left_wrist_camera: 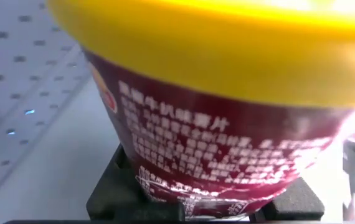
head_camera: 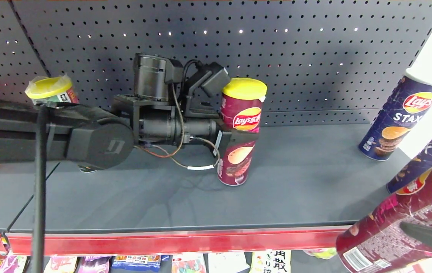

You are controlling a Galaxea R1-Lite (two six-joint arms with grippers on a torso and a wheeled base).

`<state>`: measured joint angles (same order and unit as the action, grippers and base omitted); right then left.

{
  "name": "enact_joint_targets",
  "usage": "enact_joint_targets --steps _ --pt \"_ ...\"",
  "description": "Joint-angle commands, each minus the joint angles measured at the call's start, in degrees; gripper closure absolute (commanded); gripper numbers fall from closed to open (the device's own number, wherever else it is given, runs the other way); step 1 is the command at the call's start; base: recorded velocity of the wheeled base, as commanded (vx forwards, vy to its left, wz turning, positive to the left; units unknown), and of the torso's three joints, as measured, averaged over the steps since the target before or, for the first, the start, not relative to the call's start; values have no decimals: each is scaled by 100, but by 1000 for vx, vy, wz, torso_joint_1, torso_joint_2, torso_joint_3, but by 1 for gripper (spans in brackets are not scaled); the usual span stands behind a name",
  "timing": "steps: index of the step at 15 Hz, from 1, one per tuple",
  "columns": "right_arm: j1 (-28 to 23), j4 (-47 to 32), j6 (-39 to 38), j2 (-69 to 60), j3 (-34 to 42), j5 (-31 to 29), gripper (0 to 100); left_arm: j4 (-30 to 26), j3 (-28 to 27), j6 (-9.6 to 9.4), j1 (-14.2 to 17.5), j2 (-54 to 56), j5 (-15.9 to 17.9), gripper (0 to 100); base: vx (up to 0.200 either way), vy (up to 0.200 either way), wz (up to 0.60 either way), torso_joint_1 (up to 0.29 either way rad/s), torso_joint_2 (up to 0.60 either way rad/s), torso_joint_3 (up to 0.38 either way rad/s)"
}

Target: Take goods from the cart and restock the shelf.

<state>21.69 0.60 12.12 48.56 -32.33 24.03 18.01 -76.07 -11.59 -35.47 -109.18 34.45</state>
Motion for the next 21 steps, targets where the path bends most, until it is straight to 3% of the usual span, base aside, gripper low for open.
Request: enact_joint_targets --steps 1,2,3,5,21 --pt "11 2 1 5 -19 5 100 239 505 -282 260 380 475 100 0 0 0 0 0 0" --pt "2 2 1 5 -19 5 100 247 523 -300 260 380 492 100 0 0 0 0 0 0" --pt "11 2 1 14 -28 14 100 493 813 -405 278 397 765 100 0 0 0 0 0 0" --pt "11 -7 1 22 -98 5 100 625 1191 -414 155 520 985 100 0 0 0 0 0 0" --pt "55 -7 1 400 -582 14 100 625 1964 -238 -30 986 809 100 0 0 0 0 0 0"
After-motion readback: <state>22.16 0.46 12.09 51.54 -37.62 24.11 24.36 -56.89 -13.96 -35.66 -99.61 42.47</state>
